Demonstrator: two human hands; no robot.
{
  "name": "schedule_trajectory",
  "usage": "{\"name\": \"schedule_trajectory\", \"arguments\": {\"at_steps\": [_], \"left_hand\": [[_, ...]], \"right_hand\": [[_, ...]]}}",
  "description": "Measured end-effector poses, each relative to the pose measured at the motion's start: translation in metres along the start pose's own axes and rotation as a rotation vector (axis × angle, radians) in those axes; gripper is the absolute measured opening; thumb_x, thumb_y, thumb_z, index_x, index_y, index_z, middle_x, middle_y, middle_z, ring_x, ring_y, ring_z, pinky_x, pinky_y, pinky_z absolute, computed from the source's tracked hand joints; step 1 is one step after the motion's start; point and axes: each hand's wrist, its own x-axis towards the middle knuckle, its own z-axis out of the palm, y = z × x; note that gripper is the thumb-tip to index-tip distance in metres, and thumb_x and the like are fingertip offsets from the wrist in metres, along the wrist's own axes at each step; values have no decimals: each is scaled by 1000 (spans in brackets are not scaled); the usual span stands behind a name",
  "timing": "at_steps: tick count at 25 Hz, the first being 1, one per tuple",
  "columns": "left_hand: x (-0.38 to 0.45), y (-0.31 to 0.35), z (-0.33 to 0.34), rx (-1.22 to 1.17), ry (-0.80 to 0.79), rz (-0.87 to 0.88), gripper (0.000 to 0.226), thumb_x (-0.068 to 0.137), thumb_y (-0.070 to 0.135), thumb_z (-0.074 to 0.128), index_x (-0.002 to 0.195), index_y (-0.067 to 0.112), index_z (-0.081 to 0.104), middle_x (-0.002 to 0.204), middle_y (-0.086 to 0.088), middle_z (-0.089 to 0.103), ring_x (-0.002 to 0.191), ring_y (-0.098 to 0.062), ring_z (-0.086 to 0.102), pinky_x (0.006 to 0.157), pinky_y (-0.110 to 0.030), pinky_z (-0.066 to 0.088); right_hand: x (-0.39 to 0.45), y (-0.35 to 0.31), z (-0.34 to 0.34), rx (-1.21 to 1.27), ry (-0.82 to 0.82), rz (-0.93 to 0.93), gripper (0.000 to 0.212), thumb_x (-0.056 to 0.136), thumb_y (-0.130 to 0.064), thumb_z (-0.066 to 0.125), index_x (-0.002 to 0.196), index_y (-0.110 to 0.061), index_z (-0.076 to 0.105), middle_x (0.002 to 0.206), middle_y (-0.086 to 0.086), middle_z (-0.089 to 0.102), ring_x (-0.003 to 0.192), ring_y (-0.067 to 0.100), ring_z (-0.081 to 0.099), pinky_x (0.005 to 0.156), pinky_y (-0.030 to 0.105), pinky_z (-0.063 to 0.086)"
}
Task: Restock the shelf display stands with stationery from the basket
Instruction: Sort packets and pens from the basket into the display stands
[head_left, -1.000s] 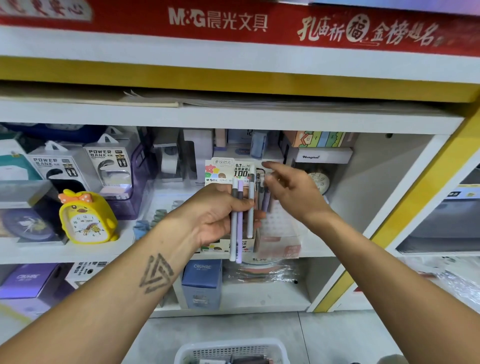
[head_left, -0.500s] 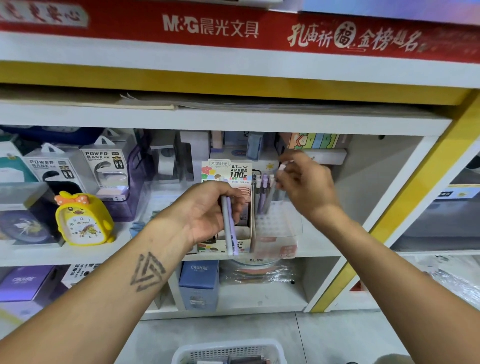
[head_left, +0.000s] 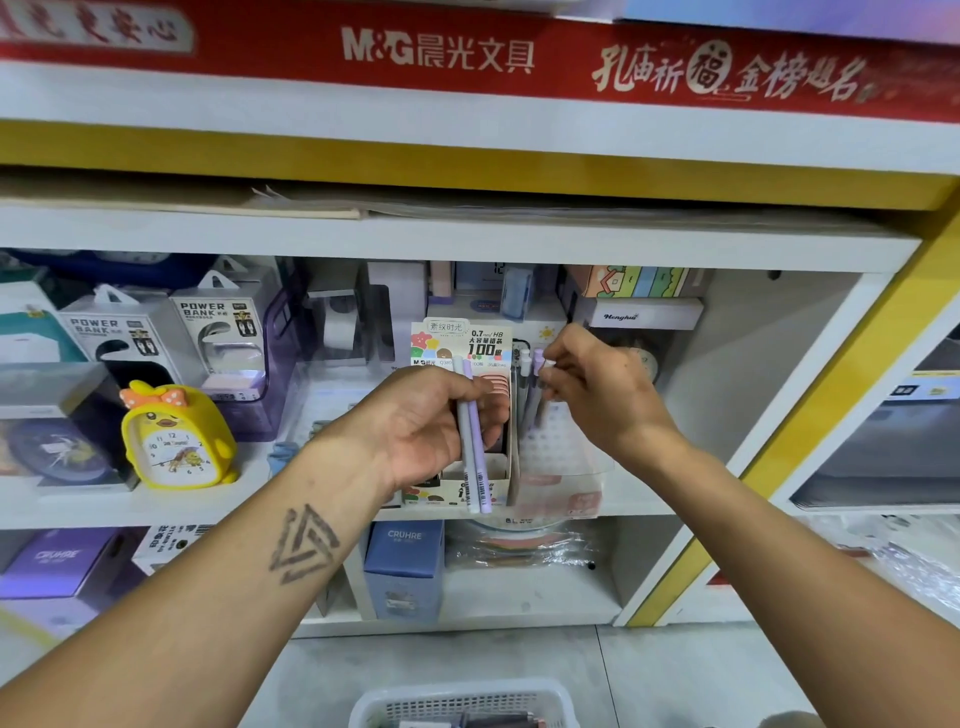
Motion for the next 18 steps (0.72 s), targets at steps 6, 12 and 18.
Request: {"name": "schedule_trajectory", "arguments": {"at_steps": [6, 12, 18], "left_hand": [[-3, -2, 2, 11, -121, 25, 34, 92, -13, 48, 125, -12, 55, 101, -24, 72, 87, -29, 74, 79, -39, 61], [-7, -6, 7, 140, -226, 25, 29, 89, -11, 54, 118, -12, 60, 110, -26, 70, 94, -32, 73, 78, -38, 61], [-7, -7, 8, 232, -226, 33, 26, 86, -8, 62, 112, -10, 64, 106, -27, 71, 92, -34, 73, 80, -37, 61]], "right_hand": [[-1, -1, 4, -284, -93, -149, 22, 99, -12, 58, 116, -11, 72, 99, 6, 68, 92, 25, 62, 80, 36, 49], [3, -30, -5, 402, -77, 150, 14, 92, -33, 71, 97, -22, 79, 94, 1, 70, 83, 7, 64, 74, 18, 49], [1, -37, -11, 728, -159, 252, 3, 86, -9, 75, 83, -9, 77, 84, 10, 74, 79, 15, 66, 76, 29, 52]]}}
